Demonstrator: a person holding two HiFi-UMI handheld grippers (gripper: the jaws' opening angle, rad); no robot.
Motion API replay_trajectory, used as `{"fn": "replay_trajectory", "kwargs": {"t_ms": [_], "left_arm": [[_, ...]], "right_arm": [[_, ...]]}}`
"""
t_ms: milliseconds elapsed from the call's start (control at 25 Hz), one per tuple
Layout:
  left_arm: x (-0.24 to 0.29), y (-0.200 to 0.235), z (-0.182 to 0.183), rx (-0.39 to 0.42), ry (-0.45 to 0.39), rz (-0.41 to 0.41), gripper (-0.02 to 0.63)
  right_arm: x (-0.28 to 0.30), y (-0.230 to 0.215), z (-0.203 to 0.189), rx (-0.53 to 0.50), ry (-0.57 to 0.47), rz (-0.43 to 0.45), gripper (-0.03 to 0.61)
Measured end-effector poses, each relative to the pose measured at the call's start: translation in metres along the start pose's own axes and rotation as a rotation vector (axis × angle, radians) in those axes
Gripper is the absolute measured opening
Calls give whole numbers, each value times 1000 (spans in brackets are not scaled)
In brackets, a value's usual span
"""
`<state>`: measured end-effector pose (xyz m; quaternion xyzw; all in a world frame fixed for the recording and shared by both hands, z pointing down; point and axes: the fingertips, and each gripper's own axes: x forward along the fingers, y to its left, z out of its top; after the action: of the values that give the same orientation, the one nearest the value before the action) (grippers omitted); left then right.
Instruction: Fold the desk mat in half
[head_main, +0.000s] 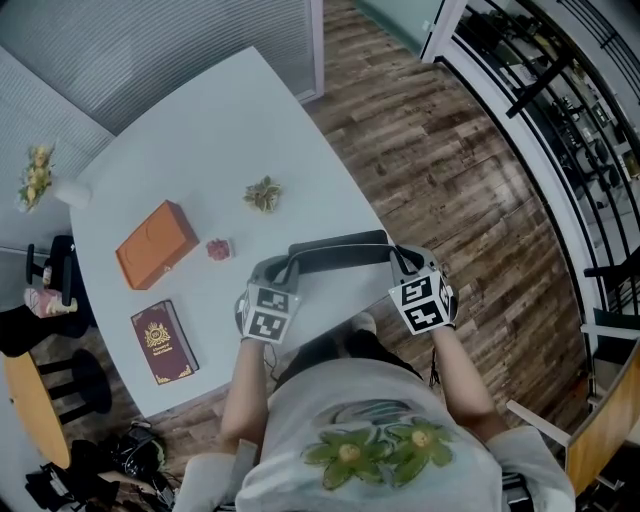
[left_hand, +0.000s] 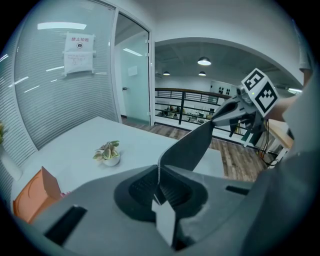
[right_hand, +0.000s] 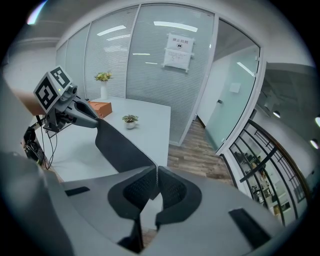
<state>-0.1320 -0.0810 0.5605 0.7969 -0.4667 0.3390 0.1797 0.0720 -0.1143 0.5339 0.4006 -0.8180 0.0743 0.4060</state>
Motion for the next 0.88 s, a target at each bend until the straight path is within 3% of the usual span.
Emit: {"fn": "replay_trajectory", "kwargs": {"t_ms": [880], "left_arm": [[14, 16, 14, 0, -5, -9, 20]], "right_arm": [[17, -14, 13, 9, 6, -5, 29]]}}
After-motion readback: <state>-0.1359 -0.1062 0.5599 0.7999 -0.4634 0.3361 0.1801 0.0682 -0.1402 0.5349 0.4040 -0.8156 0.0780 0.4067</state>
